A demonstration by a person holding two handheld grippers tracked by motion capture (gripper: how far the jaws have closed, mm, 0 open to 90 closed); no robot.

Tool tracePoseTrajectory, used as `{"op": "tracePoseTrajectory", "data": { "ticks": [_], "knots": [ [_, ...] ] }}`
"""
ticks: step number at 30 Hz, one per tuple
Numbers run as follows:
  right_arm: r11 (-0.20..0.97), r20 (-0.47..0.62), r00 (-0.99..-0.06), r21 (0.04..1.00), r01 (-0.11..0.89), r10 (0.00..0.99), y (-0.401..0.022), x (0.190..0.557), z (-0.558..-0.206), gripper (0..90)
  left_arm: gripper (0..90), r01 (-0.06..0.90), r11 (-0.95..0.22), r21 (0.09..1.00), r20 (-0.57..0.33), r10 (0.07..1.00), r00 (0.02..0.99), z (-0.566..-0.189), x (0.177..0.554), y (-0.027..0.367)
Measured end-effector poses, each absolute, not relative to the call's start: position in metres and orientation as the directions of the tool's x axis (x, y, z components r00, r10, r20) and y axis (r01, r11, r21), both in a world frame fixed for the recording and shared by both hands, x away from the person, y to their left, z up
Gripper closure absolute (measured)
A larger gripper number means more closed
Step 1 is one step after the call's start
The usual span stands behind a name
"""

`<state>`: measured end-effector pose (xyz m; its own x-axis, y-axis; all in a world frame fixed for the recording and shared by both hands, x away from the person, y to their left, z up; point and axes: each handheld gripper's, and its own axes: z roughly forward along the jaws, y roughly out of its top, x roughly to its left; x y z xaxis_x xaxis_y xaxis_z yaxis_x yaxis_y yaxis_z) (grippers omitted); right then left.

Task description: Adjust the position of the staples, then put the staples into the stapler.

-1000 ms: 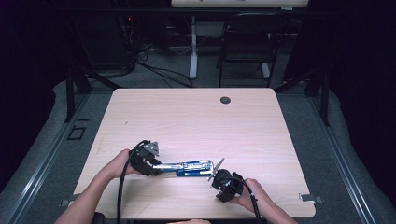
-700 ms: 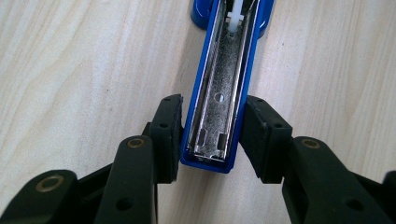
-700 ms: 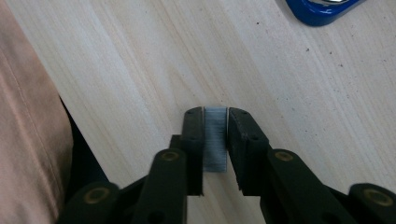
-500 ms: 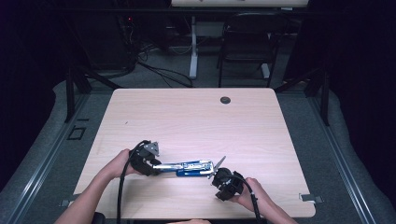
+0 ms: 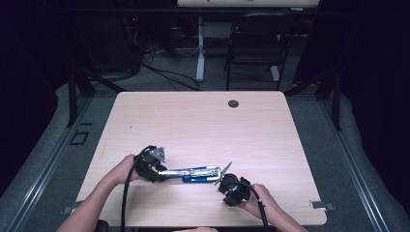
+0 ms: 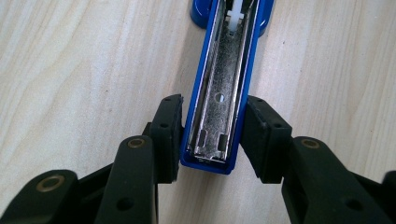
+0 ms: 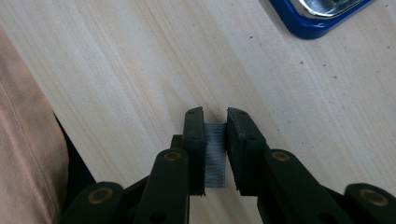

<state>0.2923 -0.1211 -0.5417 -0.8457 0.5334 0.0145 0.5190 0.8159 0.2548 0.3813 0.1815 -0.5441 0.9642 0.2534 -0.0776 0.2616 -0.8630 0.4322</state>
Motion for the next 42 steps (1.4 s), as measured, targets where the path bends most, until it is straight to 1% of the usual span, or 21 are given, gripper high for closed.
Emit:
{"op": "tracePoseTrajectory", "data": {
  "ticks": [5, 8, 14, 17, 21, 42],
  "knots": [
    [0.800, 0.015, -0.843, 0.305, 0.517, 0.538, -0.126, 0.294, -0.535, 78.5, 59.7, 0.264, -0.863, 0.430, -0.082, 0.254, 0.964, -0.544, 0.382, 0.181],
    [0.802, 0.009, -0.845, 0.307, 0.512, 0.535, -0.127, 0.295, -0.534, 78.5, 59.7, 0.263, -0.864, 0.429, -0.081, 0.253, 0.964, -0.544, 0.382, 0.181],
    [0.795, -0.001, -0.846, 0.343, 0.501, 0.533, -0.129, 0.297, -0.530, 78.4, 59.7, 0.263, -0.865, 0.427, -0.081, 0.253, 0.964, -0.544, 0.382, 0.181],
    [0.793, -0.016, -0.840, 0.341, 0.505, 0.542, -0.132, 0.299, -0.529, 78.5, 59.7, 0.263, -0.864, 0.429, -0.082, 0.253, 0.964, -0.544, 0.382, 0.181],
    [0.783, -0.011, -0.834, 0.351, 0.513, 0.552, -0.136, 0.303, -0.528, 78.5, 59.8, 0.261, -0.868, 0.423, -0.091, 0.245, 0.965, -0.544, 0.382, 0.181],
    [0.749, -0.013, -0.816, 0.406, 0.524, 0.577, -0.151, 0.314, -0.521, 78.4, 60.0, 0.259, -0.867, 0.425, -0.082, 0.248, 0.965, -0.544, 0.382, 0.181]
  ]
}}
